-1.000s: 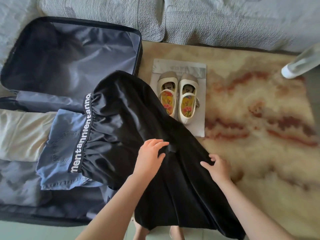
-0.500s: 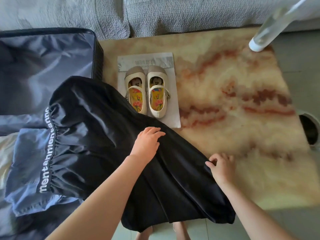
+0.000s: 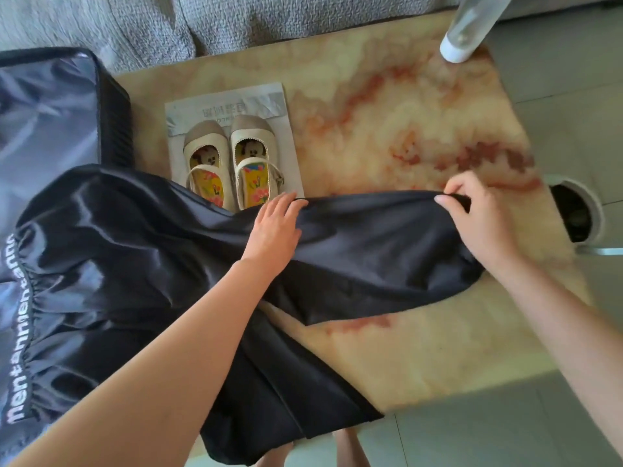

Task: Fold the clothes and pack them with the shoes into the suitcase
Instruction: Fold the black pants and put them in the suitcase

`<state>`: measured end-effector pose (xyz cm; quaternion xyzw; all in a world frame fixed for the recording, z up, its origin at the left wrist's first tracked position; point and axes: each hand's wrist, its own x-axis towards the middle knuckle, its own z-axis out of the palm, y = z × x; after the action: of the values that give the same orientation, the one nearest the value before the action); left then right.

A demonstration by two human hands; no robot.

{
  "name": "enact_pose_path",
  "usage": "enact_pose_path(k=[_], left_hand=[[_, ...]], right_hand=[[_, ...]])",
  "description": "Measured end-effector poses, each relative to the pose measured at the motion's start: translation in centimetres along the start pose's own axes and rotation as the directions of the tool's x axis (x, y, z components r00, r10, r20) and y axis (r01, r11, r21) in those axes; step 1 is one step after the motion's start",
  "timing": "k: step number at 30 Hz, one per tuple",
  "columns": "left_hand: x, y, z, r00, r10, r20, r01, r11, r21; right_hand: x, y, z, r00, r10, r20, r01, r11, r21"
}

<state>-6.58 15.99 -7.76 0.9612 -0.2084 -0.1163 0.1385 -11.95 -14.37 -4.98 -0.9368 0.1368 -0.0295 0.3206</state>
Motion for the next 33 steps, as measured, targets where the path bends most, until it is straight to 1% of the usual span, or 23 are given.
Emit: enact_pose_path(k=[2, 3, 4, 6, 8, 10, 12, 13, 15, 17, 18, 19, 20, 21, 22, 23, 26, 28, 30, 32, 33], left_hand=[[1.3, 0.1, -0.3, 0.998, -0.048, -0.048, 0.049, 0.999, 0.018], [1.8, 0.2, -0.6, 0.994, -0.076, -0.074, 0.076, 0.997, -0.006], [2.3, 0.3, -0.9, 0.989, -0.107, -0.105, 0.104, 0.994, -0.039], [3.3, 0.5, -1.6, 0.971, -0.160, -0.179, 0.151, 0.986, -0.064], [4.0, 0.8, -1.9, 0.947, -0.209, -0.243, 0.198, 0.978, -0.067], [3.9, 1.1, -2.0, 0.938, -0.238, -0.252, 0.217, 0.970, -0.106], [2.9, 1.2, -1.5, 0.952, -0.192, -0.237, 0.167, 0.979, -0.118], [1.9, 1.4, -1.1, 0.966, -0.129, -0.225, 0.107, 0.988, -0.107], [-0.4, 1.8, 0.1, 0.987, 0.015, -0.163, -0.036, 0.991, -0.126], [-3.5, 2.4, 1.8, 0.987, 0.153, -0.048, -0.160, 0.965, -0.207], [-5.2, 2.8, 2.7, 0.975, 0.219, 0.030, -0.205, 0.948, -0.243], [-7.0, 3.1, 3.4, 0.954, 0.258, 0.154, -0.210, 0.939, -0.272], [-8.7, 3.3, 4.0, 0.917, 0.263, 0.299, -0.180, 0.944, -0.276], [-10.3, 3.3, 4.8, 0.872, 0.237, 0.429, -0.138, 0.959, -0.249], [-11.8, 3.1, 5.5, 0.835, 0.197, 0.514, -0.104, 0.974, -0.203], [-13.0, 2.8, 6.1, 0.815, 0.172, 0.553, -0.105, 0.983, -0.151], [-14.9, 2.0, 7.0, 0.774, 0.134, 0.619, -0.173, 0.985, 0.004], [-15.1, 1.7, 7.2, 0.783, 0.124, 0.609, -0.176, 0.984, 0.027], [-14.8, 1.6, 7.0, 0.808, 0.121, 0.576, -0.126, 0.992, -0.031], [-14.6, 1.9, 6.6, 0.853, 0.150, 0.499, -0.079, 0.984, -0.160], [-14.7, 2.1, 6.4, 0.878, 0.170, 0.447, -0.079, 0.973, -0.216]], right_hand=[[3.0, -0.1, -0.6, 0.996, -0.072, -0.061, 0.063, 0.989, -0.134], [4.5, -0.1, -0.6, 0.993, -0.086, -0.083, 0.068, 0.977, -0.200], [5.8, -0.1, -0.5, 0.992, -0.080, -0.101, 0.054, 0.968, -0.246], [8.1, -0.2, 0.1, 0.990, -0.025, -0.139, -0.016, 0.958, -0.286], [9.3, -0.3, 1.2, 0.982, 0.057, -0.181, -0.103, 0.962, -0.254], [9.0, -0.4, 2.5, 0.974, 0.115, -0.195, -0.147, 0.977, -0.156], [6.6, -0.1, 4.2, 0.982, 0.117, -0.150, -0.127, 0.990, -0.057], [4.8, 0.2, 5.1, 0.987, 0.097, -0.131, -0.103, 0.994, -0.034], [0.0, 0.9, 6.8, 0.992, 0.064, -0.107, -0.066, 0.998, -0.017], [-6.2, 1.7, 8.4, 0.995, 0.085, -0.055, -0.083, 0.996, 0.022], [-9.5, 1.8, 9.1, 0.994, 0.109, -0.008, -0.109, 0.993, 0.038], [-12.7, 1.9, 9.8, 0.991, 0.130, 0.042, -0.131, 0.990, 0.041], [-15.7, 1.8, 10.5, 0.987, 0.139, 0.085, -0.142, 0.990, 0.026], [-18.3, 1.6, 11.0, 0.981, 0.146, 0.127, -0.149, 0.989, 0.010], [-20.7, 1.3, 11.5, 0.974, 0.153, 0.168, -0.154, 0.988, -0.006], [-22.7, 0.9, 11.9, 0.964, 0.152, 0.218, -0.152, 0.988, -0.018], [-27.1, -0.3, 13.0, 0.947, 0.127, 0.296, -0.112, 0.991, -0.067], [-28.8, -0.8, 13.7, 0.938, 0.099, 0.332, -0.066, 0.992, -0.111], [-29.6, -1.1, 14.1, 0.929, 0.113, 0.352, -0.055, 0.984, -0.168], [-29.5, -1.2, 14.2, 0.942, 0.144, 0.303, -0.073, 0.969, -0.234], [-29.5, -1.2, 14.2, 0.950, 0.149, 0.275, -0.082, 0.967, -0.243]])
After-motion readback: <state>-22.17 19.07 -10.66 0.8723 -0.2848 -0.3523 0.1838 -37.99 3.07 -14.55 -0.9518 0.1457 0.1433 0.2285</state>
